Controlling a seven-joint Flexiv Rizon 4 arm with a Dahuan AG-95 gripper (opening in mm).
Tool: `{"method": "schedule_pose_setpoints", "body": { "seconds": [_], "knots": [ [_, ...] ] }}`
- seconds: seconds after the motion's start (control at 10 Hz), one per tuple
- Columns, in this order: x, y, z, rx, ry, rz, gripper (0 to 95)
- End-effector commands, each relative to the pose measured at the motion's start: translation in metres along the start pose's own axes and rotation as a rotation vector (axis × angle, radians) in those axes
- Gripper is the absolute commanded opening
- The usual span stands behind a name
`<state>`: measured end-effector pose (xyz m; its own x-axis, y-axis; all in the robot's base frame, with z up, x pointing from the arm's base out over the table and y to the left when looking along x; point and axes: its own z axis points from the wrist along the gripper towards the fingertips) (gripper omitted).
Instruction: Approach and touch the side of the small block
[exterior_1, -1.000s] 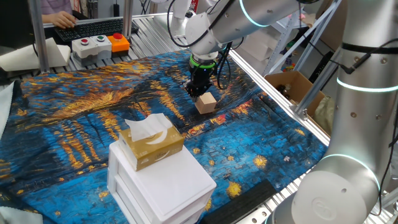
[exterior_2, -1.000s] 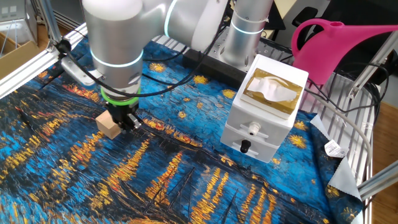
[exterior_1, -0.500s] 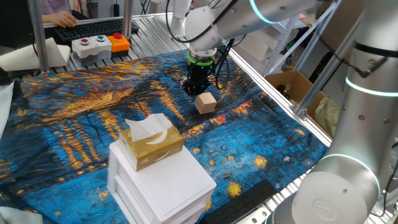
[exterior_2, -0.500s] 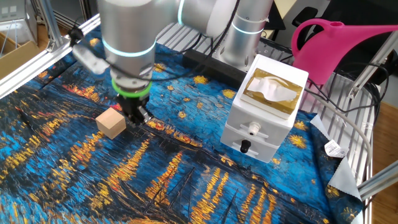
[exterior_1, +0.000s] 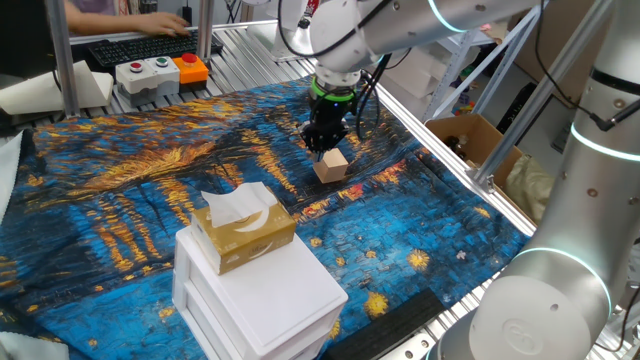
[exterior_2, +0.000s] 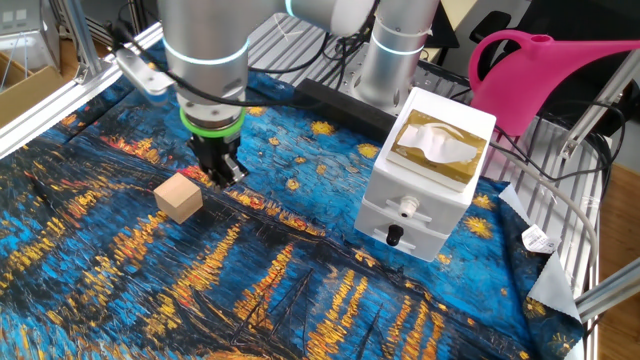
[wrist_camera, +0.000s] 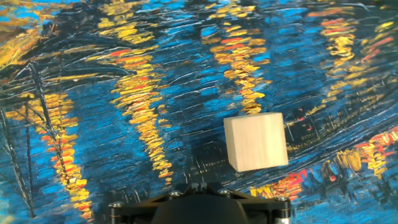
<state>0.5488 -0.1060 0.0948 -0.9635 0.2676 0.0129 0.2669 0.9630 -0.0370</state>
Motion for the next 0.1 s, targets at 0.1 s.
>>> {"method": "schedule_pose_setpoints", "body": {
  "seconds": [0.1],
  "knots": [
    [0.0012, -0.0008, -0.0004, 0.009, 0.0, 0.019, 0.0]
  ]
}}
